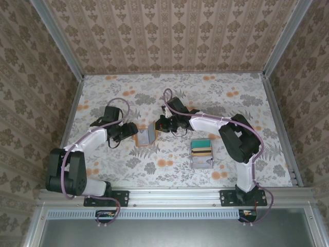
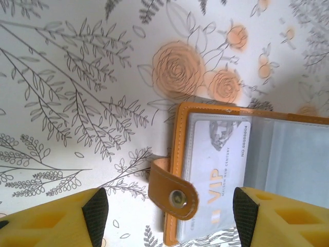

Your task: Take the credit cards out of the card holder

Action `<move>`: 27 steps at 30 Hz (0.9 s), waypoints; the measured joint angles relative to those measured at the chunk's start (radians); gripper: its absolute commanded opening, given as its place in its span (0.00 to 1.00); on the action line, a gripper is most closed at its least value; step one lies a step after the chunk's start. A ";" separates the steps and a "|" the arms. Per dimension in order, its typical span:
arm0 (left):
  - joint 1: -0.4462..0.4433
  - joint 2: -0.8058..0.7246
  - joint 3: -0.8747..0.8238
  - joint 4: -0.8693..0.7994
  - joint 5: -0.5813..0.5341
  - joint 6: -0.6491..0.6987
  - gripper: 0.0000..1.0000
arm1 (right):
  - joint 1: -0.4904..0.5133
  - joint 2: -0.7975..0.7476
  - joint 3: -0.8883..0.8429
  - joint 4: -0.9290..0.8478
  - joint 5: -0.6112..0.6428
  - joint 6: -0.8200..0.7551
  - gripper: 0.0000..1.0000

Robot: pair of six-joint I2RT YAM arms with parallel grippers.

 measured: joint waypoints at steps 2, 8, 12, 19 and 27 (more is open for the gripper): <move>0.000 -0.001 0.010 0.002 0.005 -0.003 0.67 | 0.004 -0.002 0.002 0.005 -0.002 0.008 0.00; 0.000 -0.001 0.010 0.008 0.032 -0.015 0.64 | 0.026 -0.002 0.040 0.013 -0.002 0.020 0.00; 0.000 -0.001 0.010 0.009 0.050 -0.019 0.62 | 0.033 -0.002 0.041 0.008 0.006 0.022 0.00; -0.002 -0.001 0.009 0.025 0.068 -0.036 0.60 | 0.033 -0.009 0.044 -0.079 0.081 0.018 0.00; -0.023 0.000 0.009 0.042 0.087 -0.049 0.54 | 0.033 -0.033 0.044 -0.106 0.117 0.018 0.00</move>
